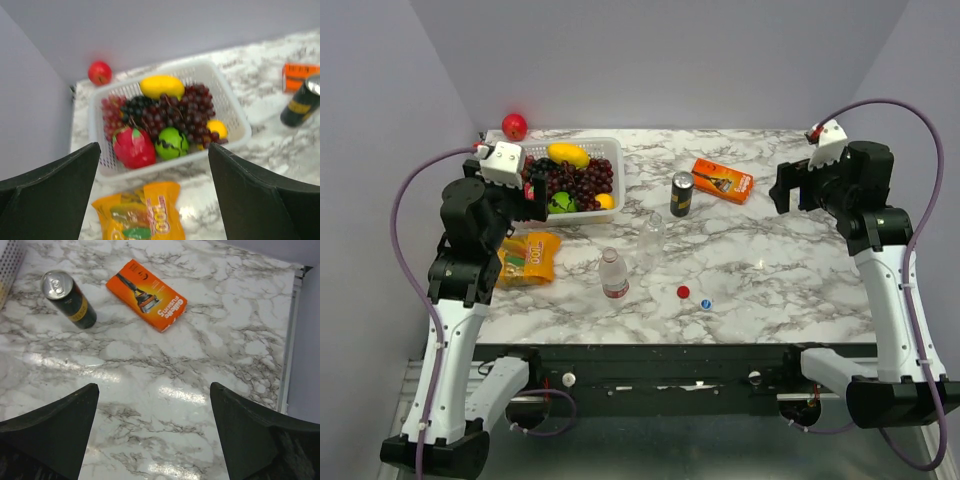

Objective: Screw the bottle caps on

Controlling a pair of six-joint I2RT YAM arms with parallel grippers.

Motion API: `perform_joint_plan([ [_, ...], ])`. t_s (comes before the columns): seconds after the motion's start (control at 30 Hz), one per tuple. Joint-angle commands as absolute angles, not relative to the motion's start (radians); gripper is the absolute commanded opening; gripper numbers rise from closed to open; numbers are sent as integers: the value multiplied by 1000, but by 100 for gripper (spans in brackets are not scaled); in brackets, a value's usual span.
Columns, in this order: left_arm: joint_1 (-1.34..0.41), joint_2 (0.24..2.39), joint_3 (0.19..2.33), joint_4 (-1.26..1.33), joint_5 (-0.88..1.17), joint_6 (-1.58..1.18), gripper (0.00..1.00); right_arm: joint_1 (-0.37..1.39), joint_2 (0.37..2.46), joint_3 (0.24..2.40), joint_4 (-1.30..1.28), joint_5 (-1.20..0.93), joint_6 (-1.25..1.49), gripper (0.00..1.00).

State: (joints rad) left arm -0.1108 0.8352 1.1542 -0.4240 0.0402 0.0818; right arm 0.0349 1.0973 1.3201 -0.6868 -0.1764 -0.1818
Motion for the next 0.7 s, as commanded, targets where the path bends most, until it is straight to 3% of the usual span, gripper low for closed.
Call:
perform_joint_plan([
  [0.0, -109, 770, 1118, -548, 141, 78, 99, 37, 1071, 1406, -828, -622, -389, 100],
  [0.07, -109, 749, 1106, -580, 172, 97, 99, 102, 1078, 1475, -889, -771, -477, 100],
  [0.27, -103, 689, 1080, -673, 210, 97, 99, 581, 1227, 1624, -899, -537, -552, 97],
  [0.37, -86, 675, 1098, -725, 310, 101, 99, 707, 1325, 1658, -884, -526, -552, 93],
  [0.5, -52, 687, 1173, -860, 483, 164, 90, 876, 1413, 1660, -845, -488, -598, 91],
  [0.67, -12, 601, 1181, -880, 462, 98, 99, 985, 1498, 1638, -737, -460, -575, 90],
])
